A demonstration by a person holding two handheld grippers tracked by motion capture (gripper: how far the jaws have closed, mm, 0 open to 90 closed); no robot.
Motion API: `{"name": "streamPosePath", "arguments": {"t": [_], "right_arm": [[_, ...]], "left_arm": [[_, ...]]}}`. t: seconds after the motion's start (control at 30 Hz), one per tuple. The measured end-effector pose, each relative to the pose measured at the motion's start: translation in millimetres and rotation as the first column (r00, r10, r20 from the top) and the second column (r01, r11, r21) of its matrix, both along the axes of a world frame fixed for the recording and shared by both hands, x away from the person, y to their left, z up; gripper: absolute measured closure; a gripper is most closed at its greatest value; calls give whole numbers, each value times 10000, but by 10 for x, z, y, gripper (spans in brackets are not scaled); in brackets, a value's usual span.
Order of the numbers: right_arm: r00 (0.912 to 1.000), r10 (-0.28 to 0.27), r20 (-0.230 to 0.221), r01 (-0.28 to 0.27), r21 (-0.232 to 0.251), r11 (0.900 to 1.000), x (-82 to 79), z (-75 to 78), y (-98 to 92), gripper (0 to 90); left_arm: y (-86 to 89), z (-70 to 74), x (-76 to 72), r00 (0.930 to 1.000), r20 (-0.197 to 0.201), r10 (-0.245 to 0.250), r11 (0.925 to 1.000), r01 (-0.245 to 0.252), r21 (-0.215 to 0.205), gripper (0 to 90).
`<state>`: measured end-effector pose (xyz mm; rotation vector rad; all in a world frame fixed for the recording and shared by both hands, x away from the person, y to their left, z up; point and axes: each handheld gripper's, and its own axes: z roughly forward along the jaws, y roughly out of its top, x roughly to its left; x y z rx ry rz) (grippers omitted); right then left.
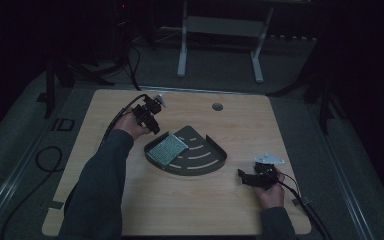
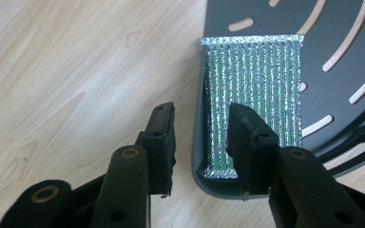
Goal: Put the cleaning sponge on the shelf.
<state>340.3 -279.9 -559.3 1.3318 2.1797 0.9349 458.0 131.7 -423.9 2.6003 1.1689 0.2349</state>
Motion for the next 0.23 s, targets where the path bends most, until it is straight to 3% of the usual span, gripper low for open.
{"name": "streamPosePath", "arguments": {"t": [0.1, 0.23], "right_arm": [[10000, -2, -3, 2, 1, 10000, 0, 0, 0, 175], [10000, -3, -4, 3, 1, 10000, 0, 0, 0, 175]], "left_arm": [[118, 28, -59, 9974, 412, 597, 9959, -568, -700, 584], [248, -19, -192, 9877, 1063, 1149, 9903, -1054, -905, 543]]}}
